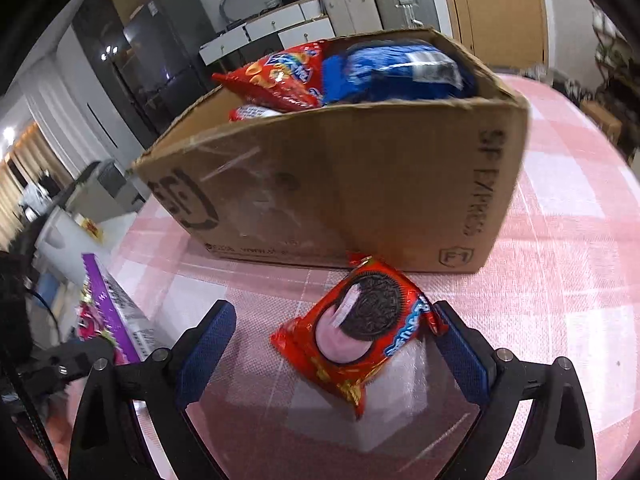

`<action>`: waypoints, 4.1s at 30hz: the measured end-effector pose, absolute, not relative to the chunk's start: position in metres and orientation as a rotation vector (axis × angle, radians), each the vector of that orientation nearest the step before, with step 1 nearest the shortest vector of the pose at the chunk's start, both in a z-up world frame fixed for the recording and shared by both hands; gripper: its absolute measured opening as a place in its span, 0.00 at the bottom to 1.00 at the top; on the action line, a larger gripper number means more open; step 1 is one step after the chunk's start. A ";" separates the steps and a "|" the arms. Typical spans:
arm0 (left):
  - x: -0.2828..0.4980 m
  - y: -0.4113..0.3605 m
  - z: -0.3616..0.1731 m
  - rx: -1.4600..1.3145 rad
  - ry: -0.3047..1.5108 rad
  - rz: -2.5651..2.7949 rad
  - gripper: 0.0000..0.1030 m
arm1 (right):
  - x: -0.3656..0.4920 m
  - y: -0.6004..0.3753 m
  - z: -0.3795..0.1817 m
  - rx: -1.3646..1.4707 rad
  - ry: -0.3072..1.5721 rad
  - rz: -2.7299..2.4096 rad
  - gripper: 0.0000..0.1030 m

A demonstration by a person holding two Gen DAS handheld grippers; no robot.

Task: Organize snacks
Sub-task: 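Hold the purple candy bag in the left gripper while the right gripper grasps the red Oreo pack, then carry the purple candy bag and red Oreo pack over the box and lower them, then open both grippers to release the packs into the box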

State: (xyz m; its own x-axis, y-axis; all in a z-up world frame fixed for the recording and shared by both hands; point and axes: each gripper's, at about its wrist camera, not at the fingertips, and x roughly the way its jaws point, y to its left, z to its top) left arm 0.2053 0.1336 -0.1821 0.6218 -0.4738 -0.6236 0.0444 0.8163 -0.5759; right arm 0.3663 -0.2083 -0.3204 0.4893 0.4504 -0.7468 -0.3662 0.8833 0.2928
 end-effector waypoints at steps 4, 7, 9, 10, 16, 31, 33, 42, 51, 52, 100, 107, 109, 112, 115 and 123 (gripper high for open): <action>0.202 0.136 -0.183 -0.562 0.859 -0.303 0.31 | 0.363 -0.194 -0.321 -0.014 0.912 0.464 0.75; 0.199 0.136 -0.182 -0.565 0.862 -0.295 0.31 | 0.363 -0.199 -0.320 0.003 0.900 0.465 0.49; 0.196 0.134 -0.177 -0.561 0.857 -0.293 0.31 | 0.363 -0.203 -0.321 0.011 0.900 0.478 0.46; 0.197 0.133 -0.176 -0.557 0.856 -0.292 0.31 | 0.362 -0.204 -0.321 0.007 0.899 0.485 0.44; 0.191 0.125 -0.163 -0.528 0.838 -0.292 0.31 | 0.346 -0.217 -0.319 0.033 0.885 0.521 0.44; 0.178 0.107 -0.136 -0.464 0.815 -0.271 0.31 | 0.308 -0.267 -0.287 0.121 0.814 0.566 0.44; 0.176 0.106 -0.132 -0.456 0.812 -0.267 0.31 | 0.303 -0.273 -0.281 0.129 0.798 0.567 0.44; 0.172 0.100 -0.114 -0.414 0.811 -0.228 0.31 | 0.285 -0.297 -0.254 0.161 0.736 0.572 0.44; 0.172 0.093 -0.076 -0.330 0.779 -0.195 0.31 | 0.267 -0.311 -0.216 0.129 0.655 0.593 0.44; 0.171 0.092 -0.071 -0.303 0.769 -0.178 0.31 | 0.265 -0.313 -0.210 0.123 0.647 0.597 0.44; 0.360 0.053 -0.005 -0.180 0.810 -0.224 0.31 | 0.412 -0.246 -0.091 0.011 0.563 0.716 0.44; 0.390 0.057 -0.040 -0.221 0.845 -0.278 0.31 | 0.448 -0.240 -0.120 0.024 0.604 0.698 0.44; 0.395 0.058 -0.049 -0.222 0.852 -0.291 0.31 | 0.458 -0.238 -0.131 0.026 0.623 0.700 0.44; 0.400 0.061 -0.062 -0.224 0.873 -0.297 0.31 | 0.470 -0.235 -0.142 0.033 0.637 0.703 0.44; 0.410 0.062 -0.073 -0.224 0.898 -0.301 0.31 | 0.480 -0.231 -0.152 0.033 0.651 0.712 0.44; 0.429 0.069 -0.094 -0.228 0.922 -0.291 0.83 | 0.484 -0.220 -0.178 0.015 0.682 0.726 0.51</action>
